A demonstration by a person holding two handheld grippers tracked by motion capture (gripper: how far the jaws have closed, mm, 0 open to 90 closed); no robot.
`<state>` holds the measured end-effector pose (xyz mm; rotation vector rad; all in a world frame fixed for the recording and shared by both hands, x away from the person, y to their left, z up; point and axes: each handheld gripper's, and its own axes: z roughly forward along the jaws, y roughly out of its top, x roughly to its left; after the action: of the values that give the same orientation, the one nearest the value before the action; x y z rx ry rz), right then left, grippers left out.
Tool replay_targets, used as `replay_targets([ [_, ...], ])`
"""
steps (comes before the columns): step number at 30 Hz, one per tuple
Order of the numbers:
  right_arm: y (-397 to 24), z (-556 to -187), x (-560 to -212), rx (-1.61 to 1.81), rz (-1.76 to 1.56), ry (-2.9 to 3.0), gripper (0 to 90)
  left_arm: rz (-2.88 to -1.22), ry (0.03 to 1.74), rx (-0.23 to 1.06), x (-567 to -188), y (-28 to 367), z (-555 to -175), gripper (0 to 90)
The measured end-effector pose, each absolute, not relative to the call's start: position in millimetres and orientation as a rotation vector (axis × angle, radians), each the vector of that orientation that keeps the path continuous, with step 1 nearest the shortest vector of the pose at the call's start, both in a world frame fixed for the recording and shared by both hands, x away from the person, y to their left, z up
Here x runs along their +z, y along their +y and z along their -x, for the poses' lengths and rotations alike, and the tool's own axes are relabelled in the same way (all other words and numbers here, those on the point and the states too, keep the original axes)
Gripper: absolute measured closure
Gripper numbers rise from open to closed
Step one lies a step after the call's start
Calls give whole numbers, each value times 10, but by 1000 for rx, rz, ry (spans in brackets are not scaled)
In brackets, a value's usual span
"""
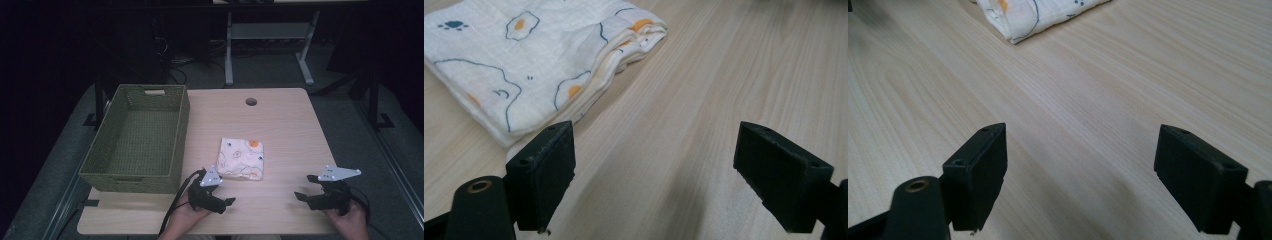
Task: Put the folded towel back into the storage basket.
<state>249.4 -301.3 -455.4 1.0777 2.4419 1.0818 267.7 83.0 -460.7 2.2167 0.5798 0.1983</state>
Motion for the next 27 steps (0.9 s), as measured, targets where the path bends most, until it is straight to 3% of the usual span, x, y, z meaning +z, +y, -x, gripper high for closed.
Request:
replay_targets([
  [13,-3025,-2504,-4537,1098,-1080,2430,209,-2242,560,218,-4408,737,-2843,164],
  [27,-3008,-2516,-4527,1106,-1060,2435,211,-2322,539,246,-4192,330,-3411,200],
])
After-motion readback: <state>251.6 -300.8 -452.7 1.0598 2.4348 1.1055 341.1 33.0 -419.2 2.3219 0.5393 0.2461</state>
